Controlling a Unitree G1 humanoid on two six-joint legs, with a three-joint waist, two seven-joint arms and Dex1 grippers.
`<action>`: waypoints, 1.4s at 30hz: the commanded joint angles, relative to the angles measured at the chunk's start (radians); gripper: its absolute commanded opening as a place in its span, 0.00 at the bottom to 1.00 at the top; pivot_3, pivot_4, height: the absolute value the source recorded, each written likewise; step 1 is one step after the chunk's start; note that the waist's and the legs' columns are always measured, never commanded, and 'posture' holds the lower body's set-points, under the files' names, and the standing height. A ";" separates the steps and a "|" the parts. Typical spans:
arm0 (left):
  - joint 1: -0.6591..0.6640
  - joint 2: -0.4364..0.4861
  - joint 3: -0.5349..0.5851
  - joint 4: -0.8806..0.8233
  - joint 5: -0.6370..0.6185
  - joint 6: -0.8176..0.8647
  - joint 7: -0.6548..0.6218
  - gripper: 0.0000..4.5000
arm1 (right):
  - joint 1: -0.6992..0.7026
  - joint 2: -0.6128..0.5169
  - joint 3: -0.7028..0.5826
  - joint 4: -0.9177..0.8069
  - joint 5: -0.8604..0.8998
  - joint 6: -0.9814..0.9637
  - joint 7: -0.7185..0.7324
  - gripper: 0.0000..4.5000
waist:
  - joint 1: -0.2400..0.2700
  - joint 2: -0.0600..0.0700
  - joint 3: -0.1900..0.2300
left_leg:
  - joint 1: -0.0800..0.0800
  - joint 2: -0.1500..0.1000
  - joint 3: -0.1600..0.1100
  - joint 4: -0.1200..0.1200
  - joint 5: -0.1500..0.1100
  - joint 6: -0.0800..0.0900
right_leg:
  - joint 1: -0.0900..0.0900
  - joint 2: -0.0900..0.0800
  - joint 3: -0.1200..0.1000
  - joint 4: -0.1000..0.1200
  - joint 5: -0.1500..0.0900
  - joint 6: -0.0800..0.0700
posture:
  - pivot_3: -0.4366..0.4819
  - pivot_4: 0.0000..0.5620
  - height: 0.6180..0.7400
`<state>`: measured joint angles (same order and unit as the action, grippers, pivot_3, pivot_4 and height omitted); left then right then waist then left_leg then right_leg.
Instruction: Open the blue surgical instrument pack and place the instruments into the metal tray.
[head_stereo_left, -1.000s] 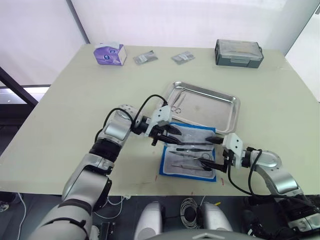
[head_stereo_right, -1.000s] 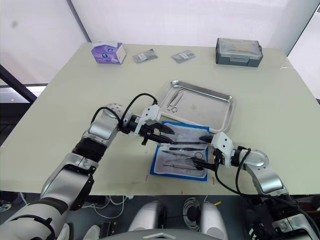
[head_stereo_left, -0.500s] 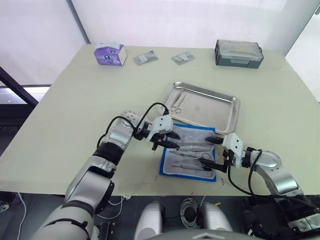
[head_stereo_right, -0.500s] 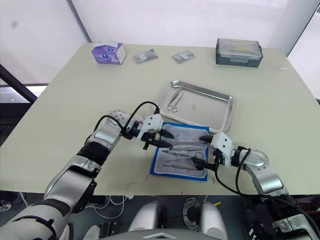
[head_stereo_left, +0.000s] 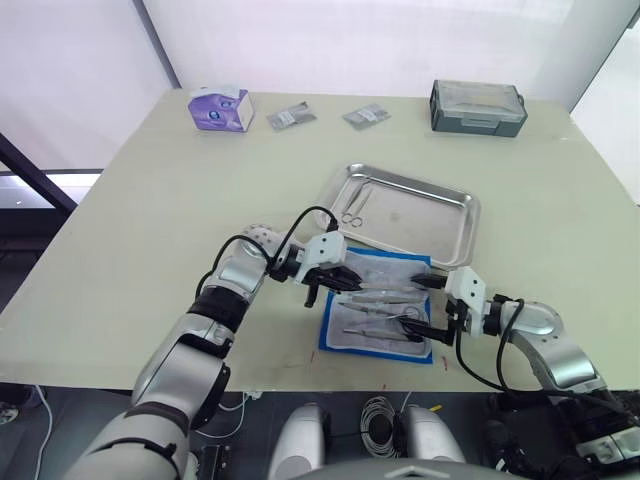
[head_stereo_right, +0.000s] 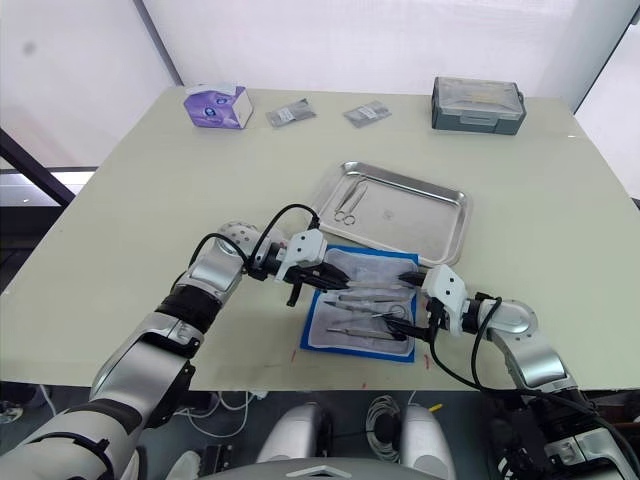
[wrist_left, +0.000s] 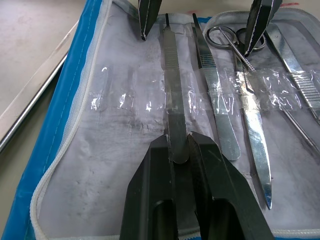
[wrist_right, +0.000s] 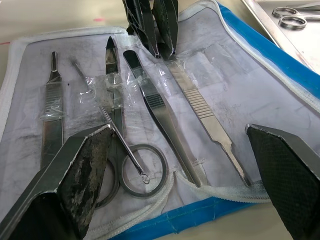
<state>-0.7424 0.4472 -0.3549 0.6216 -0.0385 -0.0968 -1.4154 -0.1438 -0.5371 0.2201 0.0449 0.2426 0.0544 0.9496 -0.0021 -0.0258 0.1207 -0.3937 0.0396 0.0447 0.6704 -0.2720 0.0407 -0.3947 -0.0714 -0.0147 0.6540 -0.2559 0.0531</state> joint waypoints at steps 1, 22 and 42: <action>0.008 0.006 -0.001 0.006 0.017 0.005 -0.003 0.01 | 0.060 -0.031 0.061 0.107 -0.107 0.060 -0.015 1.00 | 0.000 0.000 0.000 | 0.000 0.000 0.000 0.000 0.000 0.000 | 0.000 0.000 0.000 0.000 0.000 0.000 | 0.48 0.27 0.89; -0.073 0.120 -0.002 -0.292 -0.003 0.308 -0.099 0.01 | 0.058 -0.027 0.065 0.111 -0.109 0.057 -0.016 1.00 | -0.001 0.000 0.000 | 0.000 0.000 0.000 0.000 0.000 0.000 | 0.000 0.000 0.000 0.000 0.000 0.000 | 0.48 0.27 0.89; -0.108 0.401 -0.043 -0.326 -0.148 0.316 -0.199 0.01 | 0.041 -0.024 0.071 0.124 -0.111 0.051 -0.009 1.00 | -0.001 0.000 0.001 | 0.000 0.000 -0.003 0.000 0.000 0.000 | -0.001 0.000 0.001 0.000 0.000 0.000 | 0.48 0.27 0.89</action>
<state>-0.8312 0.8289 -0.3774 0.3287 -0.1393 0.2167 -1.5629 -0.1489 -0.5370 0.2232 0.0481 0.2426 0.0539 0.9520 -0.0036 -0.0255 0.1217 -0.3936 0.0400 0.0408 0.6702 -0.2720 0.0407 -0.3953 -0.0711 -0.0140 0.6543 -0.2562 0.0530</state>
